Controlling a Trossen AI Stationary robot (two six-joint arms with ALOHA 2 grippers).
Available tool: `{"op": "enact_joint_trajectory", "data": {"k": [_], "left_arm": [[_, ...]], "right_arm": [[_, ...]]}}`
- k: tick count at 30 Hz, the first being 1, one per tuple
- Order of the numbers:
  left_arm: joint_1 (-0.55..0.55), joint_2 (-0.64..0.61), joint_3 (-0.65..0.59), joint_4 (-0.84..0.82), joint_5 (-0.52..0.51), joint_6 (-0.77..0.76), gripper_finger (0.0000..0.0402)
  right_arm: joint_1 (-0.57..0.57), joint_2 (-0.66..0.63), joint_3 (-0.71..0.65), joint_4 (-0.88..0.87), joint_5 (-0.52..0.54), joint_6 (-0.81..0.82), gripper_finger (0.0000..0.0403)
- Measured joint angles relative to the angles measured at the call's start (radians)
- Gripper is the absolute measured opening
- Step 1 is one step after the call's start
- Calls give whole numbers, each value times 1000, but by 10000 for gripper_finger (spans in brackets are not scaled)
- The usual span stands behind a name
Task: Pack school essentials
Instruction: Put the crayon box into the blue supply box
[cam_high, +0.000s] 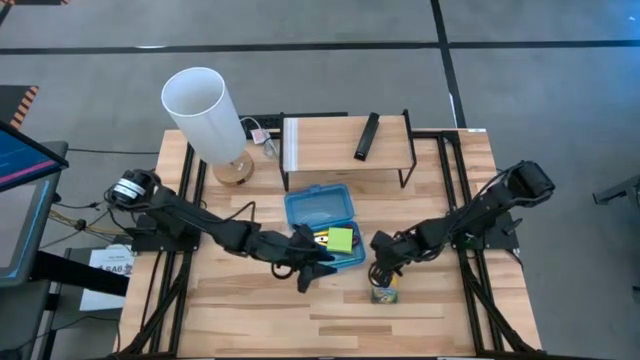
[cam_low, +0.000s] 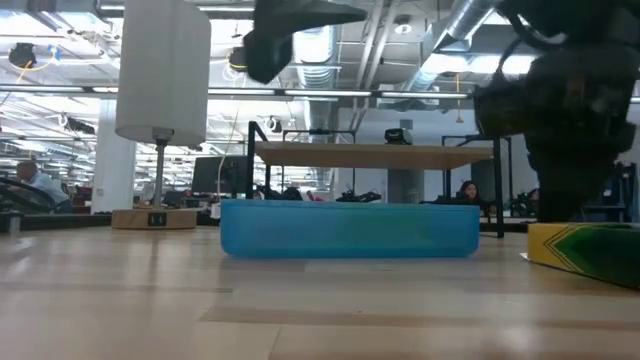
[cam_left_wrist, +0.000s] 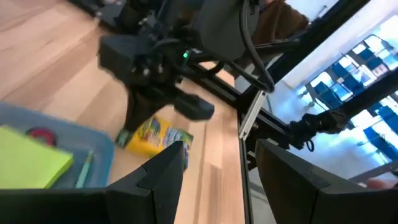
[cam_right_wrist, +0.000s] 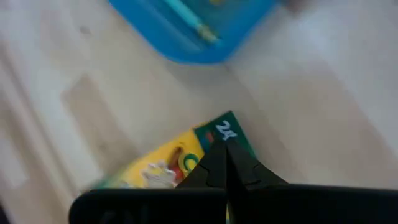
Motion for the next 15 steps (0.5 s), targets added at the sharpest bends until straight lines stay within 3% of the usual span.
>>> {"op": "enact_joint_trajectory", "data": {"k": [8, 15], "left_arm": [[43, 9, 38, -53, 13, 49, 187], [49, 9, 38, -97, 24, 59, 187]], "right_arm": [[6, -79, 34, -52, 20, -6, 3], [100, -235, 34, -230, 144, 69, 3]]}}
